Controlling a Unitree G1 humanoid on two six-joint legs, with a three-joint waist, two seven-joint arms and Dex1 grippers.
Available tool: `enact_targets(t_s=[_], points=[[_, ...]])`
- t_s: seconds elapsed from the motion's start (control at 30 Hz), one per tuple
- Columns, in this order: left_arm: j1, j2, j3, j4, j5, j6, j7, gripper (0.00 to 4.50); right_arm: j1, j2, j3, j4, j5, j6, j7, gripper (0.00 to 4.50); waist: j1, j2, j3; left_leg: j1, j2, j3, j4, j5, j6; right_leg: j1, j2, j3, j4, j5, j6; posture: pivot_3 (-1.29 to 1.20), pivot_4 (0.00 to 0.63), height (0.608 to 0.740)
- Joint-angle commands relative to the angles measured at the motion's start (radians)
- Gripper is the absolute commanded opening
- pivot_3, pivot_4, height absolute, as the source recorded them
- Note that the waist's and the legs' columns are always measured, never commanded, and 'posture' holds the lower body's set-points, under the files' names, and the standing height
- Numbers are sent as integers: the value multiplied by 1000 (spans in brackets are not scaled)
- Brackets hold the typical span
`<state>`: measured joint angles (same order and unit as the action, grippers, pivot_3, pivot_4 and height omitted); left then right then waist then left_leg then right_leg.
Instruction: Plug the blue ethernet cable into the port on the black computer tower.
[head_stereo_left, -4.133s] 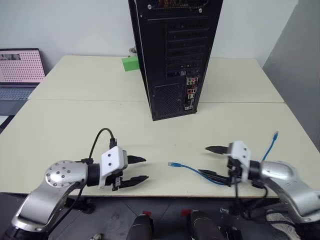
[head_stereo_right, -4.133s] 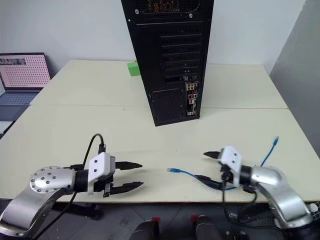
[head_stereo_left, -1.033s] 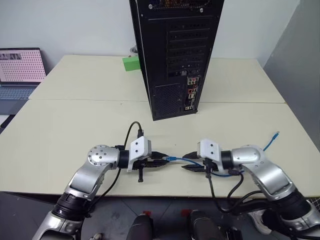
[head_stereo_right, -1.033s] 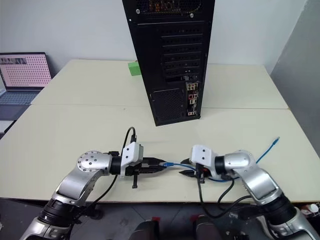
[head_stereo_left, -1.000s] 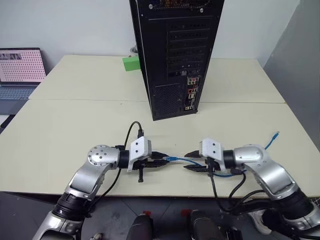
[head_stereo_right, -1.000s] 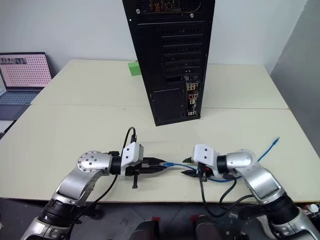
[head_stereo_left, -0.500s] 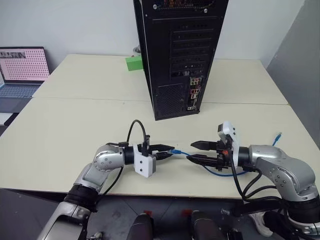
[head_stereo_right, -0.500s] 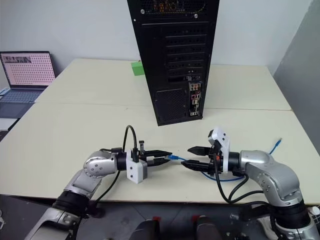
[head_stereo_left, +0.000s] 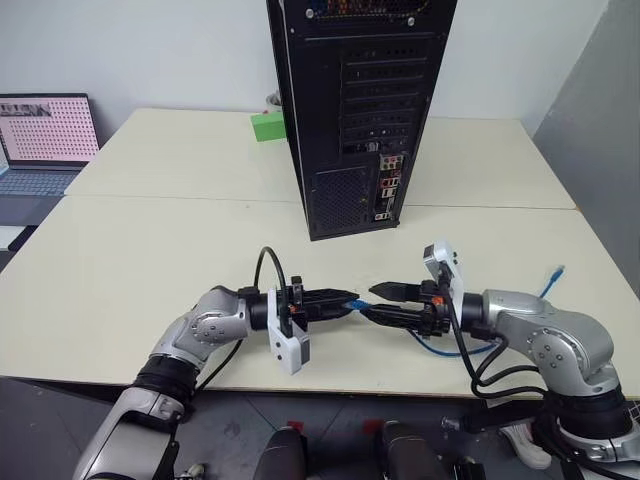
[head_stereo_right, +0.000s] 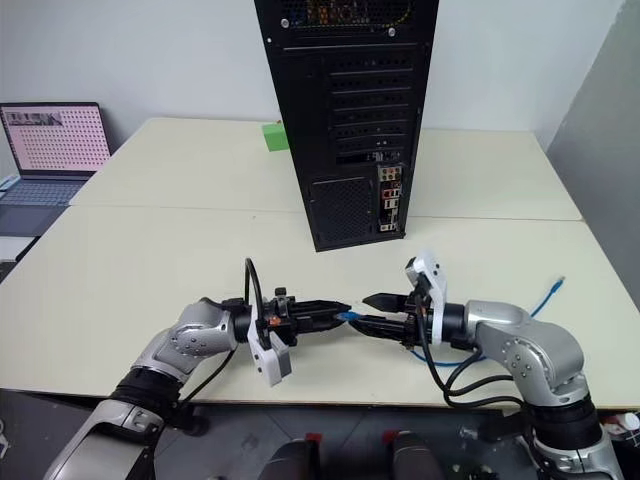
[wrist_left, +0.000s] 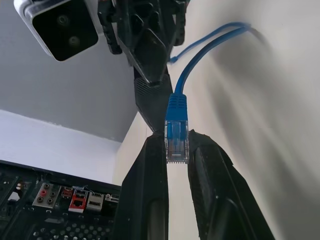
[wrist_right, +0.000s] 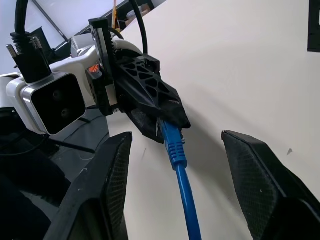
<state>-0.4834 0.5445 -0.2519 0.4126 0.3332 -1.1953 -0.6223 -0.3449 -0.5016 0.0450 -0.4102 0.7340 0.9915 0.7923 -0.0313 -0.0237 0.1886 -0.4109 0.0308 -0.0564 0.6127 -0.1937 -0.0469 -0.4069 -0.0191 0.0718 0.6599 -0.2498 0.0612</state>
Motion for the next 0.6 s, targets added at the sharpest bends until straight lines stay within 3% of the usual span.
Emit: enact_targets(t_s=[0.03, 0.4, 0.6], points=[[-17, 6, -11, -15, 6, -15, 40, 282, -21, 1, 0, -11, 30, 0, 5, 2318, 0, 0, 0, 0, 0, 0, 0, 0, 0, 0, 0, 0, 0, 0, 0, 0, 150, 740], [-17, 0, -11, -25, 52, -6, 115, 282, -34, 6, -7, 2, 67, 27, -7, 20, 0, 0, 0, 0, 0, 0, 0, 0, 0, 0, 0, 0, 0, 0, 0, 0, 150, 740], [-18, -5, -10, -23, 97, -2, 165, 282, -50, 0, -19, 17, 98, 64, 0, 0, 0, 0, 0, 0, 0, 0, 0, 0, 0, 0, 0, 0, 0, 0, 0, 0, 150, 740]])
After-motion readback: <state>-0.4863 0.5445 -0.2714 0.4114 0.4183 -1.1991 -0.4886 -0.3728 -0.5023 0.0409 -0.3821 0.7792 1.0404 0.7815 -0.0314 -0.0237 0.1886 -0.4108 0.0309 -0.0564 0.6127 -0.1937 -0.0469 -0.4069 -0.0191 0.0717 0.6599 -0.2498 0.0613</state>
